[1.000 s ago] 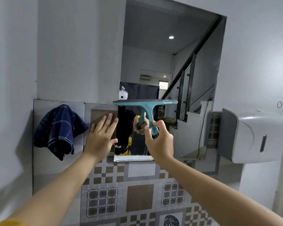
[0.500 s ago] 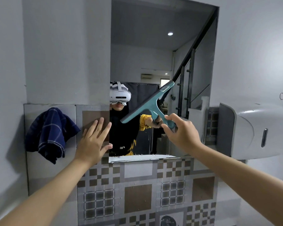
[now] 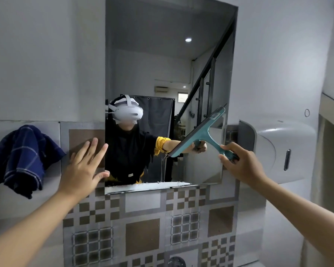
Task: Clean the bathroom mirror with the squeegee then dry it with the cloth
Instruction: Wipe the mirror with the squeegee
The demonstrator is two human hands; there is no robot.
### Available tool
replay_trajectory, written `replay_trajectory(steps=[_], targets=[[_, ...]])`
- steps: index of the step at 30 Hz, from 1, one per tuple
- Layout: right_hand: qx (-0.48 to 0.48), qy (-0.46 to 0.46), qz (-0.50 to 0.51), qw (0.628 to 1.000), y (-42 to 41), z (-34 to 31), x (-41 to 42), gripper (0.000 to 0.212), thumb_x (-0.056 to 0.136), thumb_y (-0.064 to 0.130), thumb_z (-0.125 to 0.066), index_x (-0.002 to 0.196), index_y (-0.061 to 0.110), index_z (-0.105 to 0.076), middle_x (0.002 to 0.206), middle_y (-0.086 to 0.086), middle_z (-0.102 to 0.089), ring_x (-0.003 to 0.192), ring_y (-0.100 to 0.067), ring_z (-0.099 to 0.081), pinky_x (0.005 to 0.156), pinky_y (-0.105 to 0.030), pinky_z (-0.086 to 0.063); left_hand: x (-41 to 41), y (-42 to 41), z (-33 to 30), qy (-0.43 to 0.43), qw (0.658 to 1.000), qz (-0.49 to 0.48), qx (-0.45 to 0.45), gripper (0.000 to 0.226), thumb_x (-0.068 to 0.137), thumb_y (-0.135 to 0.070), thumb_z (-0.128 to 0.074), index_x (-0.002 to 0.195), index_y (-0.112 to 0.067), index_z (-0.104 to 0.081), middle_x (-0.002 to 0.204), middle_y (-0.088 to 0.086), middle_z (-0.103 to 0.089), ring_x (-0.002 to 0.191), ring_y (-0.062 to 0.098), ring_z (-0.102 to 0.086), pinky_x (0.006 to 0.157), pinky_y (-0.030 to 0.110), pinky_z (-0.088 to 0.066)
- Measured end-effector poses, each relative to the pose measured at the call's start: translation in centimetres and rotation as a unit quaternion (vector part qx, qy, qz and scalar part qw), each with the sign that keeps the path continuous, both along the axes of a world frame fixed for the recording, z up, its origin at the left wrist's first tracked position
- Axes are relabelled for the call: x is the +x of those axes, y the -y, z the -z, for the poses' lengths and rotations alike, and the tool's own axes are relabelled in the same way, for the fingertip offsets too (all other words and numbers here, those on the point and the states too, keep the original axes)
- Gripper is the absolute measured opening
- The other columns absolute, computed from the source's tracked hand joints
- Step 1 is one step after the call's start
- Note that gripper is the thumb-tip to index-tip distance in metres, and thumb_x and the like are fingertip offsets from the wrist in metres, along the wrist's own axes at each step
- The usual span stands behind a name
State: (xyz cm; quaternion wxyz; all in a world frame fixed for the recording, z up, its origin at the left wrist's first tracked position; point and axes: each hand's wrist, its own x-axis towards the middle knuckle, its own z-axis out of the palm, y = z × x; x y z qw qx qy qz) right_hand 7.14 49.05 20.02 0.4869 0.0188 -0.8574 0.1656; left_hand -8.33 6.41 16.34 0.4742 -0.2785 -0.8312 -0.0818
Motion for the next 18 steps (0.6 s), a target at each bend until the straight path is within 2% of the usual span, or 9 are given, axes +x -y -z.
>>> replay_trajectory(steps=[5,8,11,14,18], targets=[[-0.038,0.005,-0.025,0.999,0.1,0.1,-0.1,0.022,0.084,0.031,-0.069,0.103,0.025,-0.059,0.08,0.001,-0.068,0.055,-0.023,-0.062,0.051,-0.045,-0.057,0.2,-0.2,0.0,0.0,1.0,-0.001,0.001,0.091,0.067,-0.032,-0.076,0.143,-0.017,-0.03,0.15,0.015,-0.026,0.138,0.035,-0.021,0.093,0.066,-0.036],[-0.078,0.009,-0.032,0.996,0.8,1.1,-0.1,0.019,0.084,0.032,-0.069,0.098,0.027,-0.057,0.079,0.001,-0.066,0.056,-0.029,-0.061,0.051,-0.049,-0.056,0.4,-0.3,-0.1,0.005,1.0,-0.007,0.0,0.091,0.067,-0.033,-0.076,0.144,-0.017,-0.03,0.151,0.015,-0.025,0.137,0.036,-0.022,0.092,0.067,-0.037],[-0.124,0.007,-0.042,0.991,1.7,2.1,-0.1,0.017,0.085,0.028,-0.07,0.096,0.029,-0.056,0.086,0.0,-0.066,0.059,-0.031,-0.062,0.052,-0.05,-0.056,0.5,-0.4,-0.1,0.009,1.0,-0.007,0.0,0.091,0.068,-0.033,-0.076,0.144,-0.017,-0.029,0.151,0.016,-0.025,0.137,0.037,-0.022,0.091,0.068,-0.038],[-0.166,0.0,-0.043,0.985,2.8,2.6,0.0,0.016,0.085,0.025,-0.07,0.094,0.026,-0.057,0.092,-0.002,-0.066,0.061,-0.025,-0.063,0.053,-0.042,-0.058,0.5,-0.4,-0.1,0.011,1.0,-0.007,0.0,0.091,0.068,-0.032,-0.076,0.144,-0.017,-0.029,0.15,0.016,-0.026,0.137,0.038,-0.023,0.091,0.068,-0.037],[-0.225,0.0,-0.041,0.973,4.3,3.6,-0.2,0.015,0.087,0.023,-0.068,0.096,0.017,-0.058,0.088,-0.002,-0.063,0.058,-0.021,-0.057,0.047,-0.027,-0.047,0.5,-0.4,-0.1,0.011,1.0,-0.003,0.002,0.09,0.068,-0.031,-0.076,0.144,-0.017,-0.029,0.15,0.016,-0.026,0.137,0.038,-0.023,0.09,0.068,-0.038]])
